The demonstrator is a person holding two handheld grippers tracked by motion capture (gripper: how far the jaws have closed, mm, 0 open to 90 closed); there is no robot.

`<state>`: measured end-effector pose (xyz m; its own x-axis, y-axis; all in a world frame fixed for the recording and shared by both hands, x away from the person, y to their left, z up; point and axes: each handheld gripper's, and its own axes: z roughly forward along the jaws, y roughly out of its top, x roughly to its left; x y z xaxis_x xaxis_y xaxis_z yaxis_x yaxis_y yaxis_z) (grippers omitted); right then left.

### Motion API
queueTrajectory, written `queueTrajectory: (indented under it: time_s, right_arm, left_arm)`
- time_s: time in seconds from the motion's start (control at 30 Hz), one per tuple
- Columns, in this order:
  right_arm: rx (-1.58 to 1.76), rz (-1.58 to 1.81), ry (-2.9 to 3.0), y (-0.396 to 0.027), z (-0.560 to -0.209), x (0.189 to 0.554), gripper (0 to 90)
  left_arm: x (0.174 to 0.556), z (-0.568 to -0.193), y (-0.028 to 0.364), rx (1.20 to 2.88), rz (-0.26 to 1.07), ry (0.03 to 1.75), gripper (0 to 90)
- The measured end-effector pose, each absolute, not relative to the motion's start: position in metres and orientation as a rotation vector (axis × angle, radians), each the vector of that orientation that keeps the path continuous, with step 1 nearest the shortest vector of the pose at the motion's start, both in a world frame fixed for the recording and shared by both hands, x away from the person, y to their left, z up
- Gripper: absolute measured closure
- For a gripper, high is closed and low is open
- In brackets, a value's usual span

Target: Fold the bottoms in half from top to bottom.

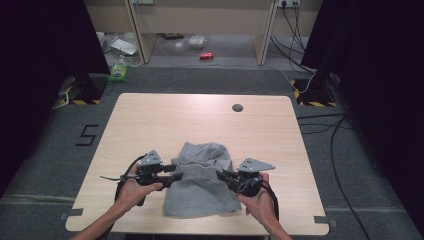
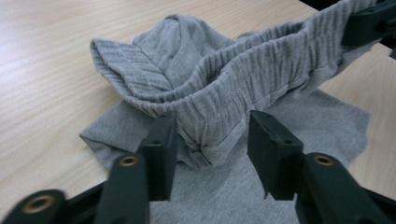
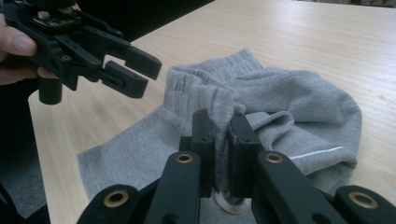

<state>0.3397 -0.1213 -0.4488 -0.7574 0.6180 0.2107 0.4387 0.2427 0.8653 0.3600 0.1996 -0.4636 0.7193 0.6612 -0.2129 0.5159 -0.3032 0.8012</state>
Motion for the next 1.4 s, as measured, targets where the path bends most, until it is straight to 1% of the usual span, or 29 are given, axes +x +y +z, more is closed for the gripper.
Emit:
queueTrajectory:
  time_s: [0.1, 0.3, 0.37, 0.47, 0.57, 0.67, 0.77, 0.8, 0.9, 1.03, 1.1, 1.17, 1.23, 1.33, 1.4]
  right_arm:
    - [0.996, 1.532, 2.338, -0.121, -0.449, 0.338, 83.4]
    - [0.985, 1.534, 2.348, -0.119, -0.448, 0.337, 83.4]
    - [0.983, 1.535, 2.347, -0.119, -0.448, 0.338, 83.5]
    - [0.990, 1.534, 2.342, -0.121, -0.449, 0.338, 83.5]
    - [0.994, 1.536, 2.340, -0.122, -0.449, 0.339, 83.5]
    - [0.997, 1.531, 2.345, -0.123, -0.450, 0.338, 83.4]
    - [0.998, 1.527, 2.345, -0.123, -0.452, 0.338, 83.4]
    - [1.002, 1.528, 2.345, -0.123, -0.452, 0.338, 83.5]
    - [0.999, 1.538, 2.343, -0.123, -0.451, 0.337, 83.4]
    - [0.989, 1.547, 2.346, -0.125, -0.450, 0.332, 83.5]
    - [0.989, 1.552, 2.351, -0.125, -0.451, 0.329, 83.5]
    - [0.982, 1.543, 2.361, -0.125, -0.453, 0.325, 83.4]
    - [0.983, 1.544, 2.367, -0.127, -0.455, 0.323, 83.4]
    - [0.986, 1.552, 2.377, -0.128, -0.458, 0.319, 83.4]
    - [0.975, 1.555, 2.392, -0.128, -0.460, 0.316, 83.4]
  left_arm:
    - [0.363, -0.468, 0.194, 1.980, 0.173, 0.924, 45.0]
    - [0.372, -0.473, 0.181, 1.983, 0.181, 0.943, 34.2]
    - [0.374, -0.472, 0.178, 1.978, 0.184, 0.942, 32.5]
    - [0.376, -0.471, 0.177, 1.977, 0.178, 0.954, 33.4]
    - [0.379, -0.472, 0.175, 1.980, 0.203, 0.945, 42.8]
    - [0.381, -0.476, 0.173, 1.989, 0.234, 0.929, 59.8]
    - [0.381, -0.479, 0.171, 2.000, 0.235, 0.912, 71.5]
    - [0.380, -0.478, 0.171, 2.012, 0.234, 0.897, 74.6]
    - [0.372, -0.471, 0.173, 2.022, 0.251, 0.858, 76.6]
    - [0.366, -0.462, 0.183, 2.018, 0.265, 0.860, 71.3]
    - [0.365, -0.461, 0.187, 2.026, 0.255, 0.865, 63.6]
    - [0.364, -0.460, 0.191, 2.022, 0.268, 0.861, 51.8]
    - [0.364, -0.456, 0.195, 2.010, 0.293, 0.858, 46.3]
    - [0.366, -0.450, 0.198, 2.002, 0.294, 0.854, 43.7]
    - [0.367, -0.447, 0.198, 1.989, 0.272, 0.868, 41.7]
